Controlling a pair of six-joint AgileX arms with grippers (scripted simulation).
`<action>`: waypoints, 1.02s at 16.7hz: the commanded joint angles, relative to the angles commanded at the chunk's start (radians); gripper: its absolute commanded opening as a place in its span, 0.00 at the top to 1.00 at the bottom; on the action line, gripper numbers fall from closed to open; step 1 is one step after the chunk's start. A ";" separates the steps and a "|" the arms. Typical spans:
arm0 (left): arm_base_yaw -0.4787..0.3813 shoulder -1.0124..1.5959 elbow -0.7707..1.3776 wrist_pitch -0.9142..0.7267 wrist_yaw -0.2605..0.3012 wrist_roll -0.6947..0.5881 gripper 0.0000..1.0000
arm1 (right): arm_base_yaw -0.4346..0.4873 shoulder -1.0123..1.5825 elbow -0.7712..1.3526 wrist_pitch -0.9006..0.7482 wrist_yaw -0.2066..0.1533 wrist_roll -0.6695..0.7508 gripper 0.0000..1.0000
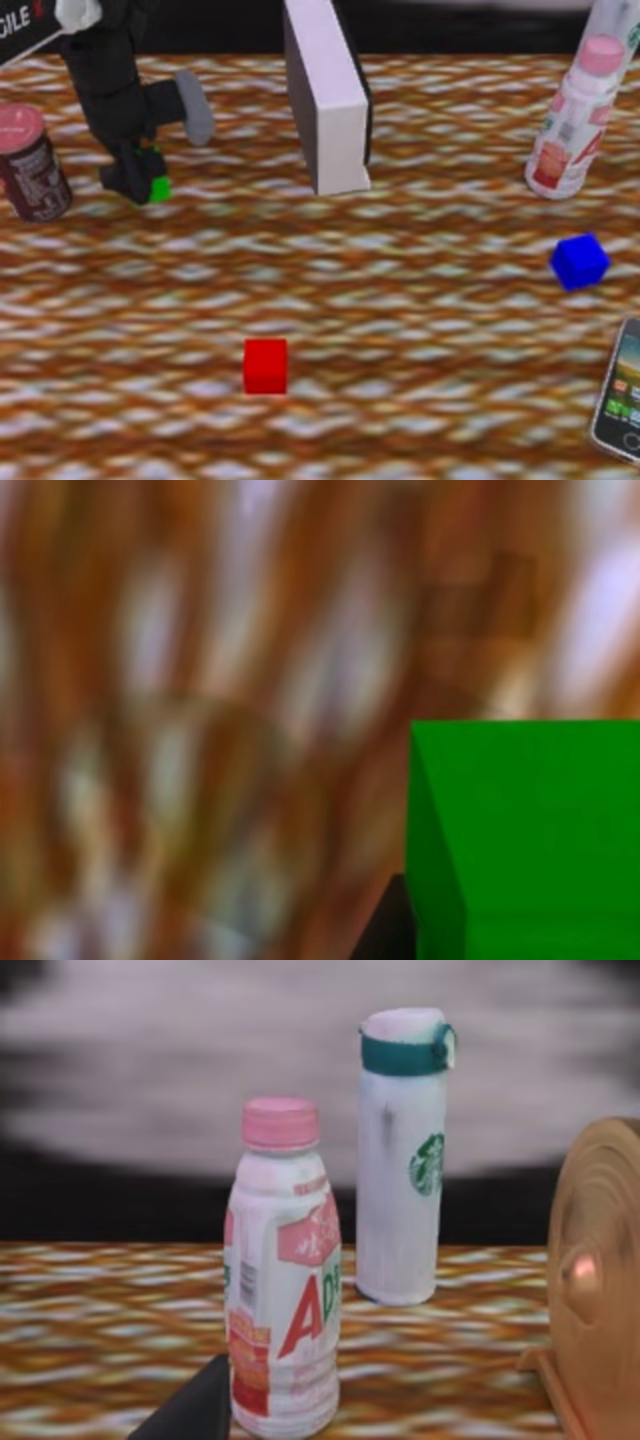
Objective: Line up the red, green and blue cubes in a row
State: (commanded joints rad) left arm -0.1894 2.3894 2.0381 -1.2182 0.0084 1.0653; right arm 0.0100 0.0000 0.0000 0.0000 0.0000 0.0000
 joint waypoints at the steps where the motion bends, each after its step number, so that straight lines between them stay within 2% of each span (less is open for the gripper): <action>1: 0.000 -0.001 0.001 -0.001 0.000 0.000 1.00 | 0.000 0.000 0.000 0.000 0.000 0.000 0.00; 4: -0.008 0.001 -0.003 0.002 -0.001 0.000 1.00 | 0.000 0.000 0.000 0.000 0.000 0.000 0.00; 7: -0.073 -0.031 -0.047 0.015 -0.004 -0.031 1.00 | 0.000 0.000 0.000 0.000 0.000 0.000 0.00; 17: -0.562 -0.272 -0.384 0.106 -0.004 -0.251 1.00 | 0.000 0.000 0.000 0.000 0.000 0.000 0.00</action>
State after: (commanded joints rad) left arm -0.7509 2.1170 1.6541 -1.1127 0.0048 0.8146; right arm 0.0100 0.0000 0.0000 0.0000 0.0000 0.0000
